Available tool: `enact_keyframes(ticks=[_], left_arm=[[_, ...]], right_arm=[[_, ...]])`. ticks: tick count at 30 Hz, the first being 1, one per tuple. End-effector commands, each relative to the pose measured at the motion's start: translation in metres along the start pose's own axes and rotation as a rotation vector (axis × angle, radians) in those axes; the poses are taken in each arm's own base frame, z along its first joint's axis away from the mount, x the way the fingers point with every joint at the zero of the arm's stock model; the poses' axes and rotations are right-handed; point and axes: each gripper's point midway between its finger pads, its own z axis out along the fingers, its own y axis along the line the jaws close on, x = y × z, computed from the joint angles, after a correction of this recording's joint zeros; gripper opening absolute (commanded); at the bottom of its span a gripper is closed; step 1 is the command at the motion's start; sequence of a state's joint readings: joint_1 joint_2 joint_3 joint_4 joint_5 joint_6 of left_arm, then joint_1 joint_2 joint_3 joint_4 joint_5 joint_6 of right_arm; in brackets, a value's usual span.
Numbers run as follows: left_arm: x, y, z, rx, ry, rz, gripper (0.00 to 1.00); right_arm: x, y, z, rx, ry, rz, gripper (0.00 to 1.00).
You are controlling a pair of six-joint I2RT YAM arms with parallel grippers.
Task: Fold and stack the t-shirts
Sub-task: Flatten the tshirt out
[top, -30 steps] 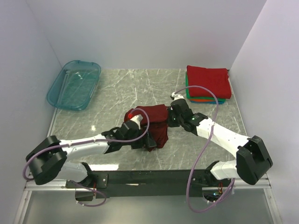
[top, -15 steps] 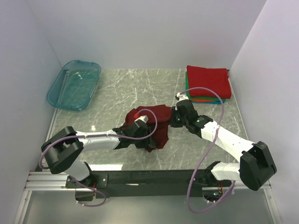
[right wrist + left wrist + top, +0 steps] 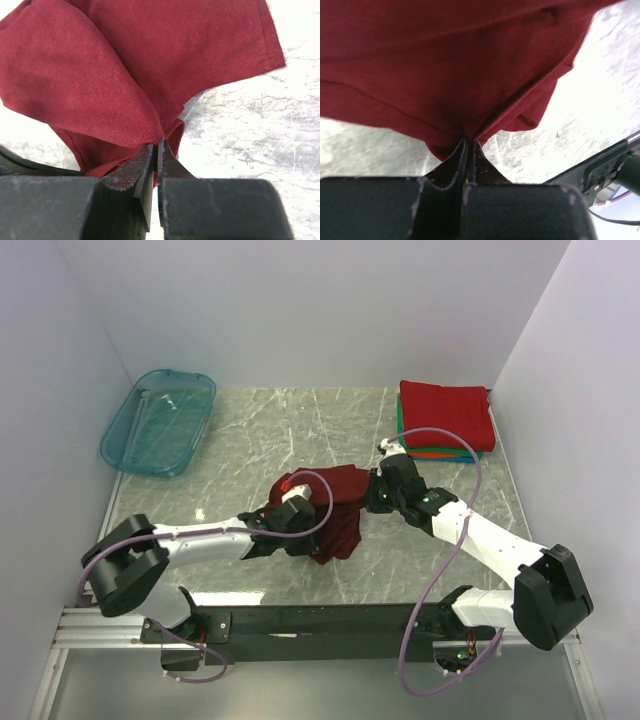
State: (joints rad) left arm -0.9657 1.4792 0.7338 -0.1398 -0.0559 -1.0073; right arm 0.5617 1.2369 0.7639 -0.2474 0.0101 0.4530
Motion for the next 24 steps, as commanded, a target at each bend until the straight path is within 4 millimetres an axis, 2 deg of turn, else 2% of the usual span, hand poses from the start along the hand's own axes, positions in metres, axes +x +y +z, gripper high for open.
enact_keyframes(ticks=[1, 3, 5, 6, 9, 10, 11, 12, 13, 14, 15, 16, 17, 18, 20, 21, 22, 24], left_arm=[[-0.032, -0.015, -0.027, 0.034, -0.141, -0.024, 0.0], [-0.043, -0.008, -0.036, 0.0, -0.203, -0.027, 0.0], [-0.057, -0.007, -0.053, -0.005, -0.275, -0.031, 0.0], [-0.065, 0.005, -0.06, -0.064, -0.322, -0.032, 0.0], [-0.09, 0.012, -0.091, -0.105, -0.449, -0.055, 0.0], [-0.105, 0.019, -0.111, -0.138, -0.526, -0.073, 0.0], [-0.113, 0.022, -0.122, -0.156, -0.568, -0.083, 0.0], [-0.12, 0.025, -0.132, -0.166, -0.603, -0.093, 0.0], [-0.136, 0.027, -0.153, -0.168, -0.678, -0.122, 0.0], [-0.142, 0.031, -0.162, -0.183, -0.703, -0.119, 0.0], [-0.153, 0.036, -0.176, -0.187, -0.743, -0.154, 0.0], [-0.164, 0.033, -0.192, -0.182, -0.781, -0.181, 0.0], [-0.172, 0.037, -0.204, -0.205, -0.818, -0.183, 0.0], [-0.179, 0.038, -0.216, -0.213, -0.854, -0.194, 0.0], [-0.199, 0.036, -0.252, -0.221, -0.947, -0.205, 0.0], [-0.205, 0.035, -0.264, -0.222, -0.976, -0.208, 0.0], [-0.217, 0.029, -0.288, -0.202, -1.027, -0.23, 0.0], [-0.231, 0.025, -0.318, -0.206, -1.097, -0.208, 0.0]], right_arm=[[-0.016, -0.001, -0.01, -0.007, -0.068, 0.02, 0.02], [-0.021, -0.002, -0.015, -0.001, -0.092, 0.027, 0.02], [-0.028, -0.001, -0.023, -0.005, -0.123, 0.036, 0.02], [-0.031, -0.002, -0.026, 0.001, -0.14, 0.04, 0.02], [-0.045, -0.004, -0.043, 0.012, -0.205, 0.054, 0.02], [-0.051, -0.007, -0.048, 0.031, -0.233, 0.063, 0.02], [-0.063, -0.005, -0.06, 0.026, -0.275, 0.071, 0.02], [-0.067, -0.008, -0.066, 0.041, -0.288, 0.074, 0.02], [-0.074, -0.01, -0.073, 0.053, -0.314, 0.075, 0.02], [-0.087, -0.006, -0.086, 0.041, -0.36, 0.075, 0.03], [-0.092, -0.008, -0.093, 0.054, -0.372, 0.066, 0.04], [-0.1, -0.008, -0.101, 0.062, -0.397, 0.067, 0.04], [-0.118, -0.006, -0.117, 0.071, -0.451, 0.073, 0.04], [-0.123, -0.007, -0.125, 0.081, -0.461, 0.063, 0.04], [-0.146, -0.001, -0.151, 0.073, -0.537, 0.065, 0.04], [-0.151, -0.002, -0.16, 0.083, -0.553, 0.048, 0.04], [-0.159, 0.0, -0.17, 0.082, -0.58, 0.044, 0.04], [-0.178, 0.003, -0.2, 0.085, -0.651, 0.037, 0.03]])
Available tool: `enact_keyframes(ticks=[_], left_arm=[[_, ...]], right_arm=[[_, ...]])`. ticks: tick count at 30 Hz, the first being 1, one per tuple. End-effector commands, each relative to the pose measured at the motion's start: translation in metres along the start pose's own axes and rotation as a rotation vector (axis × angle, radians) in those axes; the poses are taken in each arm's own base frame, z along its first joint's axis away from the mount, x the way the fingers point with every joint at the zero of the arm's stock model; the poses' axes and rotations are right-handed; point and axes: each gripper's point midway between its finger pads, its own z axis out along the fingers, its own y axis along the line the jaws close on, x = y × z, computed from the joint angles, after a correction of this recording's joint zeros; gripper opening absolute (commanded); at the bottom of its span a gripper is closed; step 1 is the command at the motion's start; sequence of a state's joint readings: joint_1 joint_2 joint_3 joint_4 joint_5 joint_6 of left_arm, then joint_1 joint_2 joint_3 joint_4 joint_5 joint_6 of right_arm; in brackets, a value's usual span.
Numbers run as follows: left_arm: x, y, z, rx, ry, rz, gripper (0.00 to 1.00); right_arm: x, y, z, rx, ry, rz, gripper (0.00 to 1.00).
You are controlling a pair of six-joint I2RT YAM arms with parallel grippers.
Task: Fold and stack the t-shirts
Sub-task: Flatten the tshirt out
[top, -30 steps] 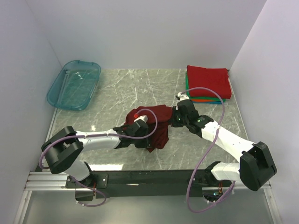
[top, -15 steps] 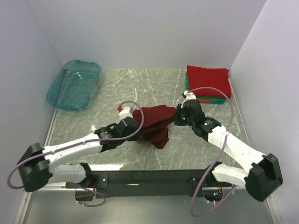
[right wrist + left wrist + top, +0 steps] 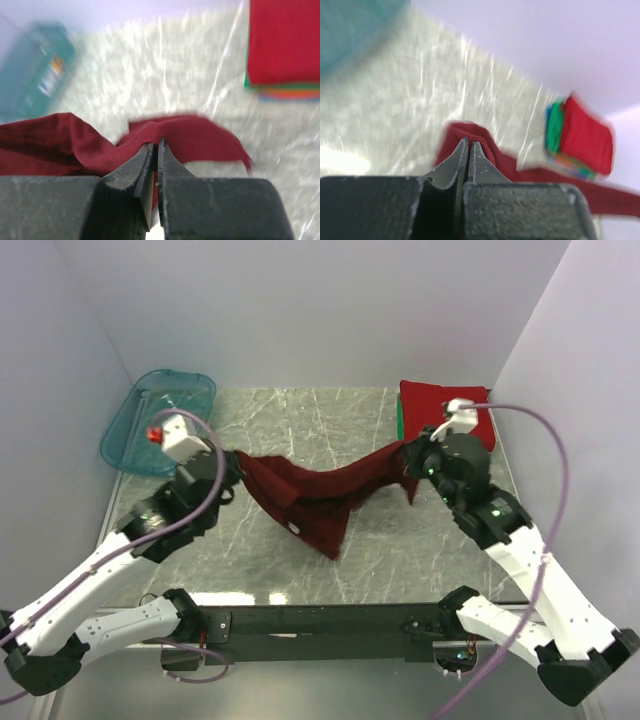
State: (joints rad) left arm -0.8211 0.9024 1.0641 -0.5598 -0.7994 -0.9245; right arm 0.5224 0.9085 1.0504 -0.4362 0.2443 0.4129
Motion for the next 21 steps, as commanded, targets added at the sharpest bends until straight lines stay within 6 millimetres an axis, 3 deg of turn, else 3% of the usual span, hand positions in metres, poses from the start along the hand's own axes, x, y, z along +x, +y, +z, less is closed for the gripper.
enact_keyframes(ticks=[1, 2, 4, 5, 10, 13, 14, 21], left_arm=[[-0.09, -0.011, -0.024, 0.0, -0.218, -0.023, 0.0], [-0.104, -0.014, -0.029, 0.009, -0.246, 0.01, 0.0], [-0.142, -0.026, -0.046, 0.04, -0.319, -0.04, 0.01], [-0.155, -0.027, -0.052, 0.042, -0.344, -0.024, 0.01], [-0.218, -0.04, -0.099, 0.175, -0.451, -0.086, 0.01], [-0.243, -0.042, -0.126, 0.26, -0.487, -0.123, 0.01], [-0.246, -0.049, -0.133, 0.313, -0.483, -0.11, 0.01], [-0.286, -0.067, -0.184, 0.522, -0.537, -0.135, 0.01]], right_arm=[[-0.069, -0.001, -0.035, 0.026, -0.182, -0.019, 0.02], [-0.09, 0.004, -0.049, 0.006, -0.235, -0.013, 0.01], [-0.107, 0.005, -0.064, 0.002, -0.274, -0.028, 0.01], [-0.126, 0.009, -0.079, -0.017, -0.319, -0.024, 0.01], [-0.167, 0.016, -0.135, -0.084, -0.426, -0.041, 0.0], [-0.176, 0.015, -0.162, -0.11, -0.464, -0.029, 0.0], [-0.182, 0.016, -0.18, -0.144, -0.495, -0.022, 0.01], [-0.177, 0.037, -0.241, -0.371, -0.519, 0.002, 0.0]])
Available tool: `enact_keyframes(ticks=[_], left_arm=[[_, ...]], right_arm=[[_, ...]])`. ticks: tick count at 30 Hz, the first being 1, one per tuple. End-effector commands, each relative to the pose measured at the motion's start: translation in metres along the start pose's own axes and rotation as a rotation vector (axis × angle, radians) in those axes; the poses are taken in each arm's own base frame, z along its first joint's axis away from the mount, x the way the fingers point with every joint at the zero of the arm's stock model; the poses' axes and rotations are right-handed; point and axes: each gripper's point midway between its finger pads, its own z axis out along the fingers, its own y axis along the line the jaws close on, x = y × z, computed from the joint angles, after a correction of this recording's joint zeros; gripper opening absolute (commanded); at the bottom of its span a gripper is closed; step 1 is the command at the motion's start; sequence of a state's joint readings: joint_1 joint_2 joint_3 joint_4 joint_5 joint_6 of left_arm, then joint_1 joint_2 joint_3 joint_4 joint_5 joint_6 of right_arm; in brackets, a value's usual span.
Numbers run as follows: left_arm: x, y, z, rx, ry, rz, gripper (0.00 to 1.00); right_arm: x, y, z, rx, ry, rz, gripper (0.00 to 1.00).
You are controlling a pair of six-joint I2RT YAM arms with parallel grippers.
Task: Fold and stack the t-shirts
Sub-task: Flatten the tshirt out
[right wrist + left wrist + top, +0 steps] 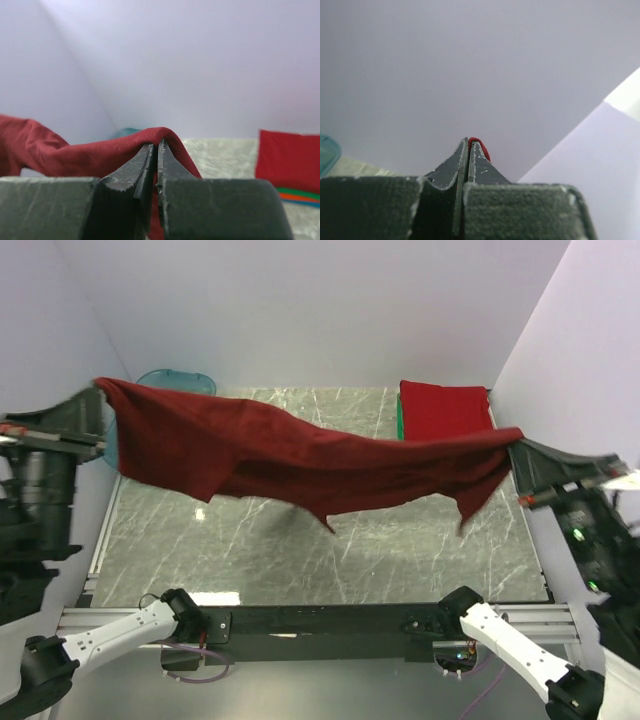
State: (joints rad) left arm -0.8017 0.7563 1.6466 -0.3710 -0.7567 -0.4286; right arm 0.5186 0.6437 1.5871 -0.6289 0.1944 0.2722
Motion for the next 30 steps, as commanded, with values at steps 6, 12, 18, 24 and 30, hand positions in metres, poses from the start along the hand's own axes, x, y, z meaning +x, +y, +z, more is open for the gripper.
enact_keyframes(ticks=[6, 12, 18, 24, 30], left_arm=[[-0.06, -0.049, -0.019, 0.246, -0.066, -0.03, 0.01], [-0.027, -0.04, 0.0, 0.168, -0.023, 0.025, 0.01], [0.077, 0.059, 0.049, -0.376, -0.085, 0.276, 0.01], [0.223, 0.172, 0.119, -0.459, 0.168, 0.277, 0.01], [0.346, 0.246, 0.138, -0.536, 0.454, 0.317, 0.97]], right_arm=[[-0.015, 0.029, -0.045, -0.183, -0.007, 0.049, 0.0], [0.003, 0.018, -0.044, -0.138, 0.014, 0.081, 0.0], [0.105, -0.064, 0.016, 0.295, 0.147, 0.068, 0.0], [0.235, -0.14, 0.061, 0.577, 0.418, -0.053, 0.0], [0.33, -0.21, 0.077, 0.618, 0.691, 0.023, 0.48]])
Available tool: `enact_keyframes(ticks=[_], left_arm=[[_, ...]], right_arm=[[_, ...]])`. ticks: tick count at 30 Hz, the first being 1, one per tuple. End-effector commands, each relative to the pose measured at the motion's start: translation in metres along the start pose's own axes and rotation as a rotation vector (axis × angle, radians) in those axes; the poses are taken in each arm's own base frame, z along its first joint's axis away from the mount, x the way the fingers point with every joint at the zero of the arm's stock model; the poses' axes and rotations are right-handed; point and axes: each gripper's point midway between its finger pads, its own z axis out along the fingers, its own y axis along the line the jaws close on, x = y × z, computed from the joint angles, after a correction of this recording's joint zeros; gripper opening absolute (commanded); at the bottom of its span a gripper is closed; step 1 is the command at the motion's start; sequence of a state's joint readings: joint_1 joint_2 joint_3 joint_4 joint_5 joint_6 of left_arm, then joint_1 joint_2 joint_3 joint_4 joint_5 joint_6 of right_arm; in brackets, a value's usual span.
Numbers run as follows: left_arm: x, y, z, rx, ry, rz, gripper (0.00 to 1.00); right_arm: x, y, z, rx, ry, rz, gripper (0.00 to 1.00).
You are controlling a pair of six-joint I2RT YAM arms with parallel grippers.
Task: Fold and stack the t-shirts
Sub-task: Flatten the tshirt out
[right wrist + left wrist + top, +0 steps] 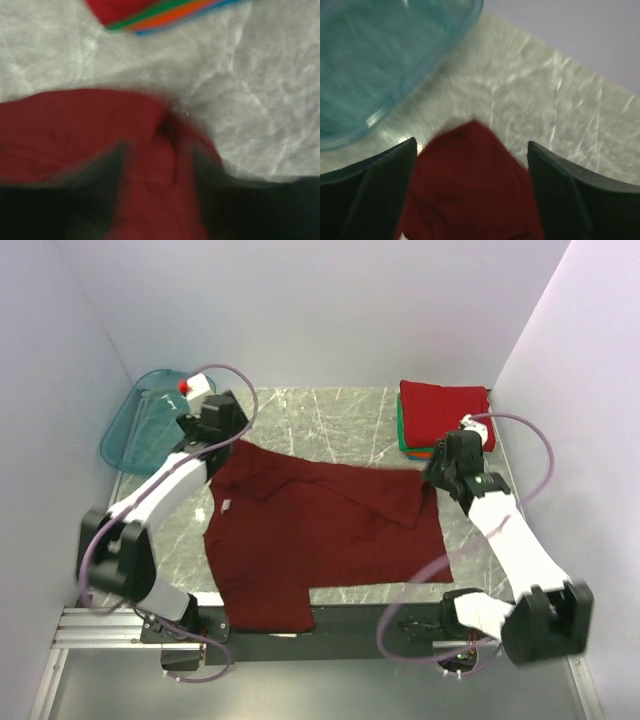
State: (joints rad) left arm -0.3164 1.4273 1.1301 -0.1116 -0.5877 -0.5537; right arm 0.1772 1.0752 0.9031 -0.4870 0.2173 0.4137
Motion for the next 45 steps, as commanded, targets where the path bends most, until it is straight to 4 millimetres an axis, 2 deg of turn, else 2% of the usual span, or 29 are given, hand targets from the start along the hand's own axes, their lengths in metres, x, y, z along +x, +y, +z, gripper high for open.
enact_keyframes(ticks=[1, 3, 5, 8, 9, 11, 13, 14, 15, 17, 18, 21, 26, 31, 34, 35, 36, 39, 43, 44, 45], left_arm=[[-0.008, -0.036, 0.009, 0.089, 0.029, -0.127, 0.99], [-0.007, -0.036, 0.013, 0.08, 0.041, -0.114, 0.99], [-0.014, -0.038, 0.005, 0.107, 0.03, -0.125, 0.99], [-0.003, -0.033, -0.008, 0.139, 0.068, -0.135, 0.99], [0.004, -0.029, -0.017, 0.15, 0.088, -0.139, 1.0], [0.022, -0.03, -0.029, 0.205, 0.165, -0.145, 0.99], [0.05, -0.019, -0.044, 0.215, 0.246, -0.165, 0.99], [0.074, -0.009, -0.054, 0.221, 0.311, -0.161, 0.99], [0.087, -0.004, -0.06, 0.221, 0.349, -0.188, 0.99], [0.11, 0.001, -0.075, 0.256, 0.424, -0.208, 0.99], [0.125, 0.01, -0.084, 0.268, 0.446, -0.214, 0.99], [0.146, 0.029, -0.099, 0.26, 0.477, -0.238, 0.99], [0.154, 0.047, -0.107, 0.221, 0.473, -0.239, 1.0], [0.146, 0.064, -0.092, 0.113, 0.402, -0.229, 0.98], [0.136, 0.058, -0.079, 0.101, 0.369, -0.231, 0.9], [0.126, 0.053, -0.073, 0.101, 0.338, -0.241, 0.87], [0.129, 0.056, -0.064, 0.071, 0.342, -0.239, 0.78], [0.126, 0.051, -0.044, 0.043, 0.334, -0.265, 0.63], [0.124, 0.036, -0.023, 0.048, 0.336, -0.278, 0.58], [0.117, 0.03, -0.018, 0.05, 0.334, -0.283, 0.58], [0.128, 0.032, -0.011, 0.025, 0.36, -0.266, 0.57]], right_arm=[[-0.026, 0.011, 0.021, -0.066, -0.015, 0.027, 0.7], [-0.025, 0.007, 0.024, -0.039, 0.015, 0.003, 0.79], [-0.026, 0.008, 0.021, -0.049, 0.011, 0.0, 0.81], [-0.021, 0.01, 0.013, -0.083, 0.002, 0.021, 0.82], [-0.012, 0.009, 0.01, -0.098, 0.013, 0.021, 0.82], [0.001, 0.015, 0.007, -0.147, 0.046, 0.028, 0.82], [0.023, 0.013, 0.007, -0.168, 0.094, 0.036, 0.81], [0.032, 0.017, 0.006, -0.199, 0.117, 0.045, 0.81], [0.046, 0.014, 0.007, -0.202, 0.142, 0.048, 0.82], [0.061, 0.019, 0.003, -0.257, 0.175, 0.056, 0.81], [0.071, 0.018, 0.0, -0.274, 0.185, 0.055, 0.81], [0.086, 0.018, -0.006, -0.308, 0.188, 0.075, 0.82], [0.103, 0.007, -0.003, -0.273, 0.205, 0.091, 0.82], [0.115, 0.001, 0.004, -0.245, 0.226, 0.107, 0.81], [0.114, 0.004, 0.006, -0.25, 0.233, 0.107, 0.81], [0.114, 0.004, 0.006, -0.249, 0.234, 0.106, 0.81], [0.113, 0.004, 0.006, -0.25, 0.232, 0.106, 0.81], [0.111, 0.002, 0.008, -0.233, 0.23, 0.101, 0.81], [0.113, 0.001, 0.009, -0.229, 0.242, 0.09, 0.81], [0.114, 0.0, 0.01, -0.224, 0.246, 0.089, 0.81], [0.114, -0.001, 0.011, -0.215, 0.247, 0.091, 0.81]])
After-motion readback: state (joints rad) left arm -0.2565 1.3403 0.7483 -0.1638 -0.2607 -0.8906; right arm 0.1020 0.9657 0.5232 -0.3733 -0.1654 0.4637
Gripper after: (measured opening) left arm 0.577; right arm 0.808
